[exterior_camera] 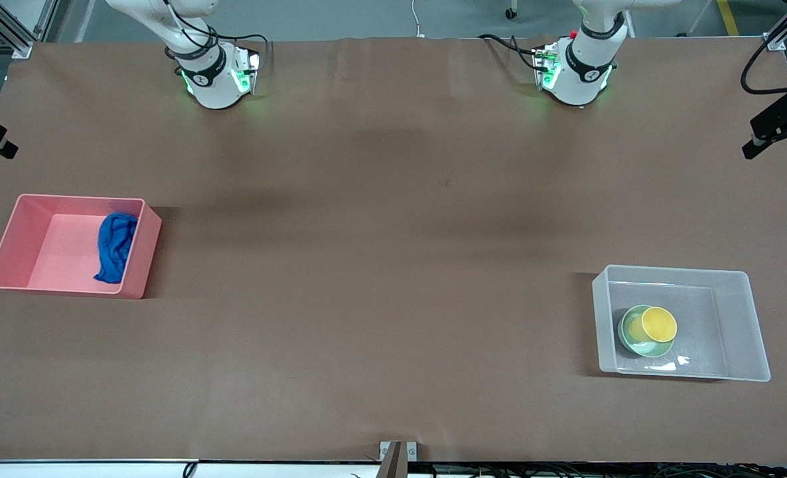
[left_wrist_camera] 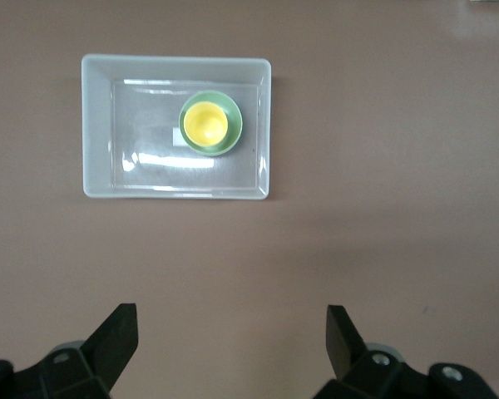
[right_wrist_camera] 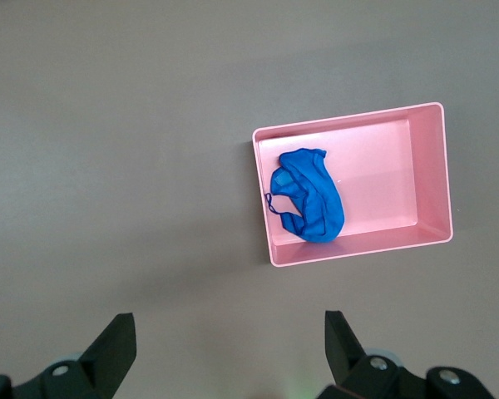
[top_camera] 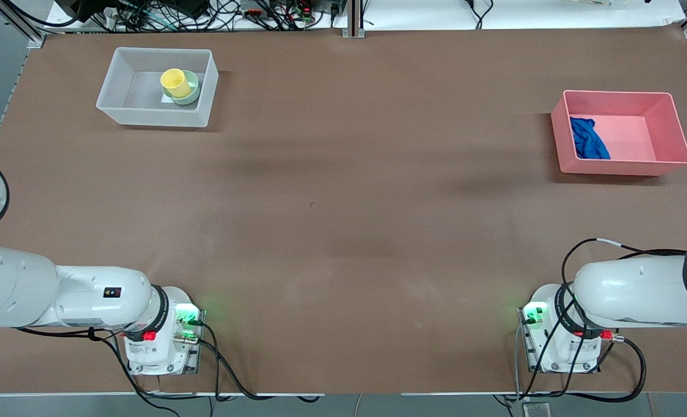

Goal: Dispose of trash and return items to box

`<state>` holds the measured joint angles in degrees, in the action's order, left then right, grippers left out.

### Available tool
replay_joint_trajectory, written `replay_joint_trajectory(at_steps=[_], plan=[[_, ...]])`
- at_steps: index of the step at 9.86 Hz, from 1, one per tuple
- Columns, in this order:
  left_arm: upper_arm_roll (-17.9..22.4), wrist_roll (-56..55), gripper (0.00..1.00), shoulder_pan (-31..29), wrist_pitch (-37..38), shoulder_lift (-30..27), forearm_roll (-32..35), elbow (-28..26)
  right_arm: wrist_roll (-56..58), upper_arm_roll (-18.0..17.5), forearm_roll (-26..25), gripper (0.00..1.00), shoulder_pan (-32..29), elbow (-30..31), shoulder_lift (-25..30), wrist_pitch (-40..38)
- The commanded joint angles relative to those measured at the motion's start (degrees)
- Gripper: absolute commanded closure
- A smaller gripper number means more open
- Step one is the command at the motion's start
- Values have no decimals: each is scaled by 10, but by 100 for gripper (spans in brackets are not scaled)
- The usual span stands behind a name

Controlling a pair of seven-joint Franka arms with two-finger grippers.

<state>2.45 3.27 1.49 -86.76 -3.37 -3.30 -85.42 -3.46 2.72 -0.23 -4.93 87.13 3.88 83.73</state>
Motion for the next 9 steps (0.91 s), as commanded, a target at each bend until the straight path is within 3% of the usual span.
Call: replay_joint_trajectory(at_steps=[1, 9], plan=[[-24, -23, 0, 0, 19, 18, 21, -1, 8, -3, -6, 0, -5, -4, 0, -5], [-39, -27, 0, 0, 17, 24, 43, -6, 8, -3, -6, 0, -5, -4, 0, -5]])
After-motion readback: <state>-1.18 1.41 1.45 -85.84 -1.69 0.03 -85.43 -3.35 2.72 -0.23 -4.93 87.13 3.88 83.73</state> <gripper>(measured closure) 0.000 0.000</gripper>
